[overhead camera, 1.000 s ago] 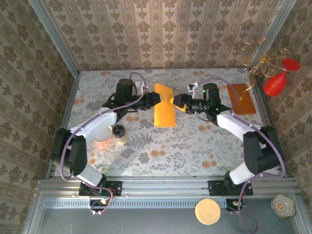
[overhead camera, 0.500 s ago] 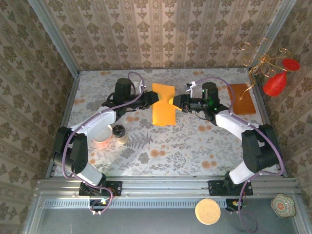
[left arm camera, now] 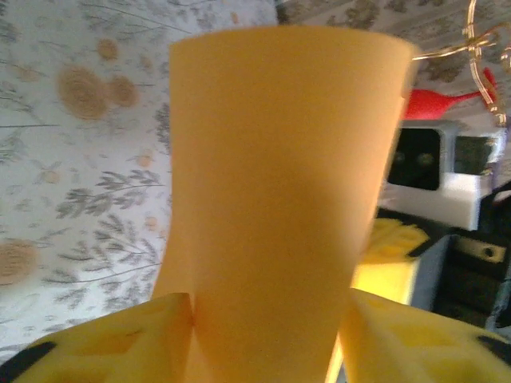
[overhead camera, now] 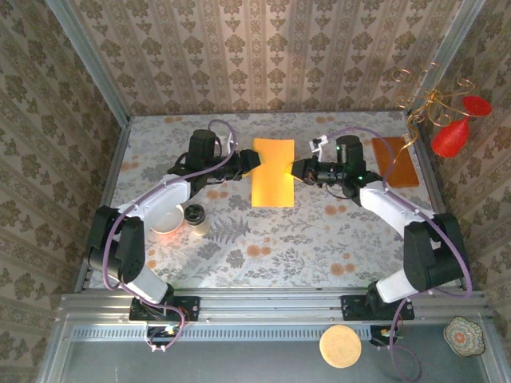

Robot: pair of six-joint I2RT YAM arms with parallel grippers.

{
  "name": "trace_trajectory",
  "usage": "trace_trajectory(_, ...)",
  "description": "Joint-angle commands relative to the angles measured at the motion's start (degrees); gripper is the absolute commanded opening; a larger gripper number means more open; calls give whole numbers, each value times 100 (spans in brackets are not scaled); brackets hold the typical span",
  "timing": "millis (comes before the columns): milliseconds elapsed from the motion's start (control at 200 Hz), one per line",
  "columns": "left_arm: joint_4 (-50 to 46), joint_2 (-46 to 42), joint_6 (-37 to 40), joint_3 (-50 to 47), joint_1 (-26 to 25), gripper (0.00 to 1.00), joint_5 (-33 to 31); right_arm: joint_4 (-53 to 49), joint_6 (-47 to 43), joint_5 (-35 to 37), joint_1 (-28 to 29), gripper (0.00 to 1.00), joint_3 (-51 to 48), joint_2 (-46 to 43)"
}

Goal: Fold a paper plane with a square sheet of paper (pick it up from the middle)

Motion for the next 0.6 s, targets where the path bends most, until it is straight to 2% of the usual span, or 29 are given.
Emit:
trace_trajectory(0,-695,-179,314,-212,278,66,-736,-1441,-586,428,-256,0,373,-379)
trace_trajectory(145,-1138,-402,476,-355,459,78,-1253,-3372,-1420,1034,-398,0,904,-734)
trace_trajectory(230,-1185,-460,521,-360,486,80,-1317,-4157,-1609,1360,-401,0,1189,-825)
trace_trajectory(245,-1185,-455,525,-355,486,85,-1318,-4259,-1627,1412,-394,0,1244,-828)
trace_trajectory(305,-1178,-454,535,-321,469,90,-1285,-4545,-1587,1594,-374,0,1391,-815)
trace_trajectory(485,-1114,-368,637,-263,251,91,-1270,-4263,-1198,1540,-2,0,1348,-361)
trace_trajectory(595,-1181,-319,652,-288,86,90,-1424,-2889,-667,1000,317,0,920,-14)
